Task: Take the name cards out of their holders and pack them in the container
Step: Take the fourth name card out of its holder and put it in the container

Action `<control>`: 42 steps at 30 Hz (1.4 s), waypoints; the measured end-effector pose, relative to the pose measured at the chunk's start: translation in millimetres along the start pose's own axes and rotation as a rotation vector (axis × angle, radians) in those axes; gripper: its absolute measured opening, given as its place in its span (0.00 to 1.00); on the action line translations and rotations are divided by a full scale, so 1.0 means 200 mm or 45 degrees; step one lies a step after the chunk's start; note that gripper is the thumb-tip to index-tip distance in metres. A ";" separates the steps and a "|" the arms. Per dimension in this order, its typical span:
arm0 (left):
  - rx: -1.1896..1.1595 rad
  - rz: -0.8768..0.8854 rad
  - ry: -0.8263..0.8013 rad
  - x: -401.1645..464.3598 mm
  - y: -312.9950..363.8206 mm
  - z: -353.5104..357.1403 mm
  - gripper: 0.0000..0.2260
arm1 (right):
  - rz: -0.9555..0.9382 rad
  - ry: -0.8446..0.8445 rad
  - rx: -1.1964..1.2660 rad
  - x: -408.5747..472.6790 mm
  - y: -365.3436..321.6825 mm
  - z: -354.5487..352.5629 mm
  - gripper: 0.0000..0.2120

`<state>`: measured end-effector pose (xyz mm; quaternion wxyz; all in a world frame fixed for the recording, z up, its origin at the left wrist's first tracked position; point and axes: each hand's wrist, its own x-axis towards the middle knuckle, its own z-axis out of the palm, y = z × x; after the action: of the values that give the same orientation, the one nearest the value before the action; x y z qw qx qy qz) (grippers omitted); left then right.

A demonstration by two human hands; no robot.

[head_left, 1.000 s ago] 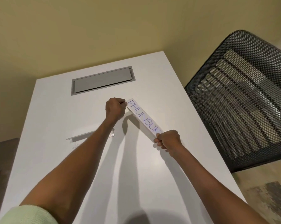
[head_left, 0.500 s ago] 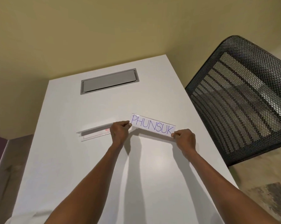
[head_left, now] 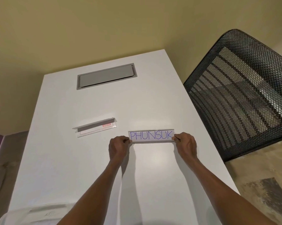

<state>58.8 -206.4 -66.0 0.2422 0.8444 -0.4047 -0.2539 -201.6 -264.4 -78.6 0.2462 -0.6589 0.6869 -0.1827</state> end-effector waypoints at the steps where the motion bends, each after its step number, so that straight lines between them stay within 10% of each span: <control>1: -0.002 -0.002 -0.003 0.00 -0.02 0.01 0.04 | -0.006 -0.003 0.003 0.00 0.01 0.01 0.13; 27: 0.116 0.234 0.043 0.00 -0.05 -0.02 0.15 | 0.016 -0.129 0.274 -0.01 0.07 0.02 0.05; 33: 0.473 0.710 -0.145 0.10 -0.05 -0.13 0.24 | -0.300 -0.176 0.025 0.05 0.03 -0.10 0.15; 42: 0.563 0.772 -0.370 0.24 -0.02 -0.15 0.22 | -0.561 -0.365 -0.157 0.18 0.01 -0.14 0.12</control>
<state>106.2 -237.0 -58.1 0.0587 0.6738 -0.7104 -0.1946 -220.2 -301.7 -60.9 0.2549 -0.8254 0.4948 -0.0946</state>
